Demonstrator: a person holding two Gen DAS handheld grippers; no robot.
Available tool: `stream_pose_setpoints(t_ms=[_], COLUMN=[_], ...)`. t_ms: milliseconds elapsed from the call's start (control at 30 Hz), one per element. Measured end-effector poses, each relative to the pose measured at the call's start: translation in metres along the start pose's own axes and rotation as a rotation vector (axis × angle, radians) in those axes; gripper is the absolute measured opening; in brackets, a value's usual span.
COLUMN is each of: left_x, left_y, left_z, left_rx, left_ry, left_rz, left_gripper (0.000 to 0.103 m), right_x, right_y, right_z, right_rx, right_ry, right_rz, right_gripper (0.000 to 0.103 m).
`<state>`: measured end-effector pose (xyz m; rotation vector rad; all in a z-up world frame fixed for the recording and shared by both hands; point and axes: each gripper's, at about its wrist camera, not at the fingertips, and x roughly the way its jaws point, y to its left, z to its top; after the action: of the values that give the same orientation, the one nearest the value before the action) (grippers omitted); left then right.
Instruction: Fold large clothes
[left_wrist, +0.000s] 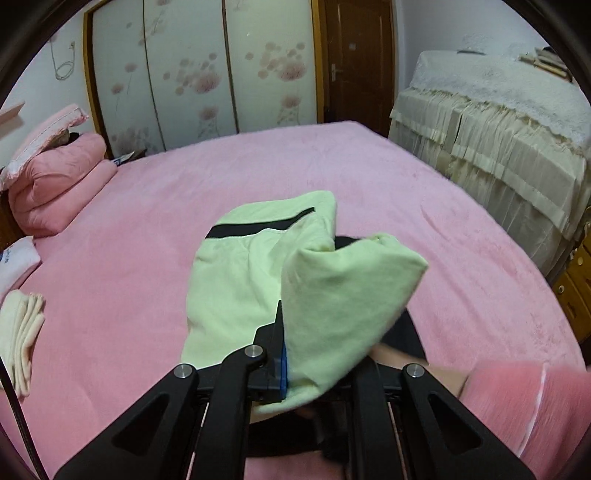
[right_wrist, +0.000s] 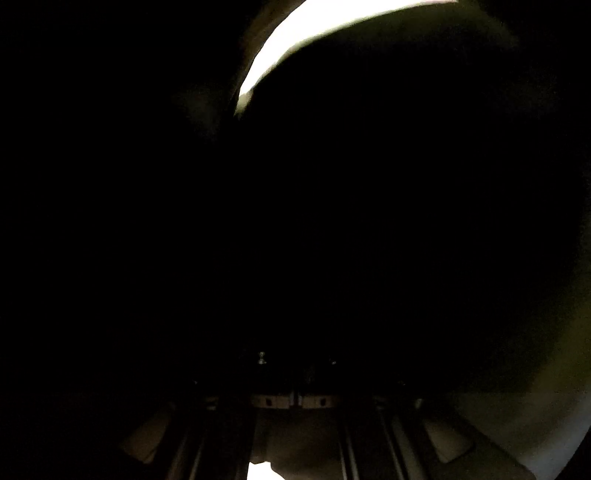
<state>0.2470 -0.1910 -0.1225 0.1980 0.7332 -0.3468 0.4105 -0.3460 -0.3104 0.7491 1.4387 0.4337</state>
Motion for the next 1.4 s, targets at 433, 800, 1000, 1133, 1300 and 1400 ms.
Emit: stream_pose_setpoints(t_ms=[433,800,1000,1133,1300,1400], left_x=[0.035,0.061,0.04,0.022,0.012,0.014], left_y=[-0.065,-0.106,-0.065,-0.033,-0.002,0.0], left_z=[-0.03,-0.12,-0.116,-0.113,-0.115,-0.112], left_rx=[0.069,0.152,0.036,-0.03,-0.092,-0.14], left_ry=[0.107,0.525,0.52,0.471,0.478,0.482], left_rz=[-0.144,-0.31,-0.261,-0.204,-0.141,-0.122], left_gripper=[0.011,0.075,0.08,0.086,0.087,0.087], right_x=[-0.214,-0.259,-0.213,-0.195,-0.169,-0.14], right_y=[-0.115,-0.17,-0.145,-0.137,-0.082,-0.056], right_z=[0.035,-0.031,-0.073,-0.088,-0.095,-0.094], right_rx=[-0.079,0.068,0.051,0.031,-0.032,-0.101], right_ry=[-0.435,-0.314,-0.205,-0.225,-0.298,-0.256], right_rz=[-0.389,-0.096,-0.085,-0.157,-0.153,-0.244], right_gripper=[0.003,0.012,0.04,0.041,0.04,0.04])
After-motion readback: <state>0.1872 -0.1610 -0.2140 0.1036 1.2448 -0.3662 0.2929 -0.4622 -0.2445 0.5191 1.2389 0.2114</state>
